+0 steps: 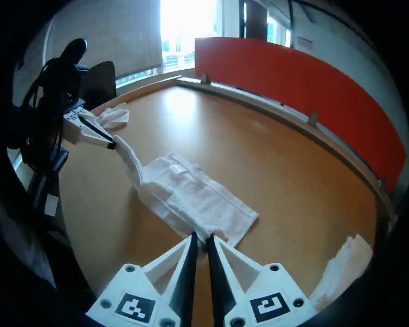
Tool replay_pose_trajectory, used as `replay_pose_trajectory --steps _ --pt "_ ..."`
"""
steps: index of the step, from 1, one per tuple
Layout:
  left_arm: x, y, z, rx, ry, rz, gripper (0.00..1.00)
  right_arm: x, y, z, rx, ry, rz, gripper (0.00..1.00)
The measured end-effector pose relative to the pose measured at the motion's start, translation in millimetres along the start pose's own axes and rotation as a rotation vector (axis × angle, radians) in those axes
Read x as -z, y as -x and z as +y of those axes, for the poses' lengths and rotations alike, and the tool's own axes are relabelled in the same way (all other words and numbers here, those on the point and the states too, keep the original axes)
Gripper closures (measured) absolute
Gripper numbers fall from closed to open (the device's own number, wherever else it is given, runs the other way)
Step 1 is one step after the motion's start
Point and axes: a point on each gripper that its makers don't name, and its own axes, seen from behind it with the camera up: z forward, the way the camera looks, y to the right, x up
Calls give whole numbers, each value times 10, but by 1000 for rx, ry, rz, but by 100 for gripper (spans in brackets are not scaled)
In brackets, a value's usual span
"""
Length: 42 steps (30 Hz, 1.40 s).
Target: Fold towel
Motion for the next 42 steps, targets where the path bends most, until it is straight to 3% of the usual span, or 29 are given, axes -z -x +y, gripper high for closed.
replay_pose_trajectory --steps 14,42 --pt "-378 -38 -200 16 -18 -17 92 -347 19 262 -19 4 -30 87" --pt "-924 55 -407 15 -35 -52 92 -794 258 537 -37 50 -80 83"
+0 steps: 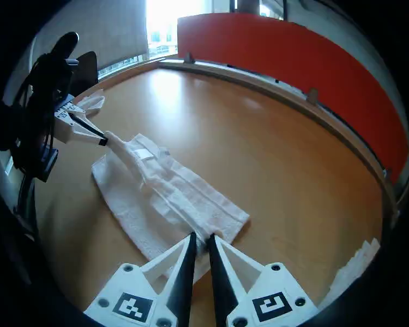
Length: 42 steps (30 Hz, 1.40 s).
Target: Fold towel
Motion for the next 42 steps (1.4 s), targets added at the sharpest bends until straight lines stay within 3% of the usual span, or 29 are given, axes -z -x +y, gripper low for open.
replay_pose_trajectory --steps 11,15,19,21,27,37,41,42 --pt "-146 15 -66 -25 -12 -20 93 -134 32 137 -21 40 -8 75" --pt "-188 0 -97 -43 -23 -23 93 -155 21 187 -22 58 -8 63" --pt "-225 -21 -135 -59 -35 -26 92 -175 8 271 -21 87 -7 43" --pt "-242 -34 -159 -66 -43 -26 91 -184 1 309 -22 99 -6 37" --pt "-272 -69 -233 -73 -64 -26 86 -198 -21 385 -27 125 -2 32" --pt "-250 -152 -348 -72 -96 -13 67 -203 -77 477 -31 165 10 15" --pt "-237 -169 -381 -66 -102 -9 30 -201 -105 517 -36 180 19 11" --pt "-230 -173 -388 -65 -105 -6 27 -198 -111 530 -37 184 21 8"
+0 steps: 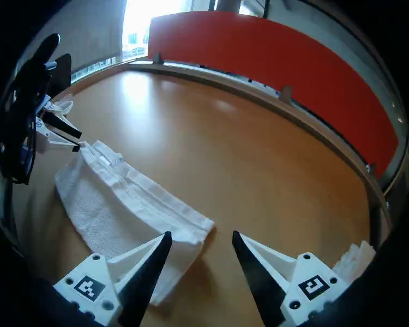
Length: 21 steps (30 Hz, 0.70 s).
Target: Fold towel
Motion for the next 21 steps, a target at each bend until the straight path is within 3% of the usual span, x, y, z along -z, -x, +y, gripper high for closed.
replay_pose_trajectory --steps 5,21 --pt "37 -20 -47 1 -15 14 21 10 -35 44 -5 14 13 2" --pt "122 28 -9 18 -15 17 21 137 -27 8 -16 16 31 0"
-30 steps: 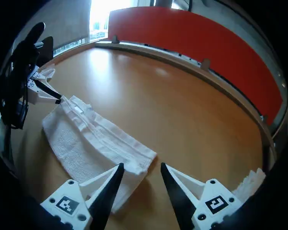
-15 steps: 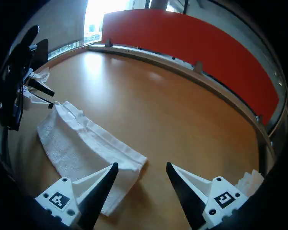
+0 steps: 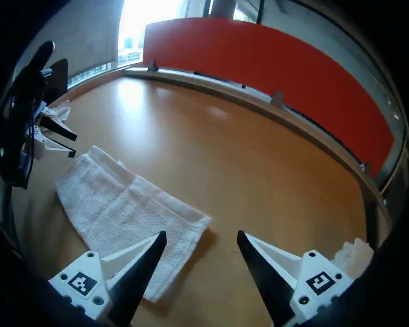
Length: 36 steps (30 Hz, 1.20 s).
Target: Fold towel
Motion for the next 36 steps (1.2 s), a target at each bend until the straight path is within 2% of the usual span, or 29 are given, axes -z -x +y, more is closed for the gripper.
replay_pose_trajectory --steps 8,26,36 --pt "103 123 30 22 -7 -4 21 110 70 -122 -14 -14 3 0" --pt "410 582 113 102 -38 -24 20 417 313 -343 -53 -23 -1 0" --pt "502 654 103 129 -56 -20 21 444 393 -367 -44 -38 -11 0"
